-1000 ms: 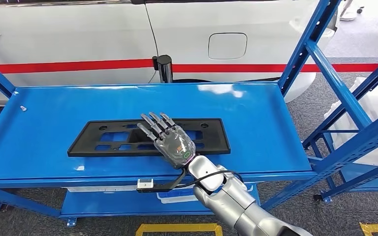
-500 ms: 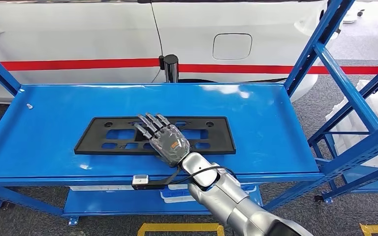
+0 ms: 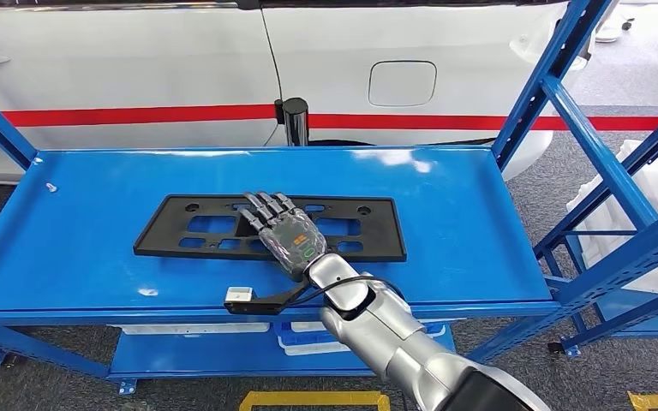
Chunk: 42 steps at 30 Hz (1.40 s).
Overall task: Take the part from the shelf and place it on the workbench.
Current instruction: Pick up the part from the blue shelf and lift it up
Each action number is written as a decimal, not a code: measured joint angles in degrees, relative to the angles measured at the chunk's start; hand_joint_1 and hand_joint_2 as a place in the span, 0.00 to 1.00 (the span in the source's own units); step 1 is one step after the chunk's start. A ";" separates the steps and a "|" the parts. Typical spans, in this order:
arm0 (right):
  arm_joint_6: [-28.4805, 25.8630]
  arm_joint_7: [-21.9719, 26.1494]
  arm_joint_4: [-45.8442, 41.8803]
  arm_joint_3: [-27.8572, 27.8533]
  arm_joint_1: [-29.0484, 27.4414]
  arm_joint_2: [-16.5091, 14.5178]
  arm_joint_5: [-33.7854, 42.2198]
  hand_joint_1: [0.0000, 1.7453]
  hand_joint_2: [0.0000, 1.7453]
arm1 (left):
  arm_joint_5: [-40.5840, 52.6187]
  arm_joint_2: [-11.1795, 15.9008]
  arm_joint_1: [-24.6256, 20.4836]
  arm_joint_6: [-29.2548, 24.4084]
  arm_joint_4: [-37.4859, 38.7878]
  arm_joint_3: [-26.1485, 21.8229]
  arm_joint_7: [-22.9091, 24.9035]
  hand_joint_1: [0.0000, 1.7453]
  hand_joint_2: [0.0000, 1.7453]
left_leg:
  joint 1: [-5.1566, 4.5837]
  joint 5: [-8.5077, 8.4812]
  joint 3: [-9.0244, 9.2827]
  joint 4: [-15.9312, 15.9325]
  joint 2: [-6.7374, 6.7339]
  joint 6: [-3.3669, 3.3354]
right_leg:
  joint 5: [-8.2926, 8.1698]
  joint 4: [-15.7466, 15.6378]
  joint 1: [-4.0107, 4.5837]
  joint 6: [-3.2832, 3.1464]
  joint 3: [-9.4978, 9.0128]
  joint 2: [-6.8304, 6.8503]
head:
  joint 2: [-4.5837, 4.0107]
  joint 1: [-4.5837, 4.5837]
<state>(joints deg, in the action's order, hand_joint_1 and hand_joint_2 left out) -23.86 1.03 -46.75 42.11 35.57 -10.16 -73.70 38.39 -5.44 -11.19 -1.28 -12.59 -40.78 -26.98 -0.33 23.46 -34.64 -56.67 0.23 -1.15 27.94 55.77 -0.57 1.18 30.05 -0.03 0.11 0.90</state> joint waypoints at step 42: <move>2.29 19.47 -29.36 -8.10 -2.52 3.69 40.79 1.00 1.00 | -5.05 0.06 1.22 -2.09 0.00 -0.37 -2.60 0.00 1.00 | -0.02 0.03 -0.12 -0.01 -0.01 0.00 | -0.02 0.03 0.00 0.01 -0.36 -0.03 | 0.00 0.00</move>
<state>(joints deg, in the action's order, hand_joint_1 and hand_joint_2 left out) -21.57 20.50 -76.11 34.01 33.06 -6.47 -32.91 33.34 -5.38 -9.97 -3.37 -12.59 -41.15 -29.58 -0.34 23.49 -34.75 -56.68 0.22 -1.15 27.92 55.80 -0.57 1.19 29.68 -0.05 0.11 0.90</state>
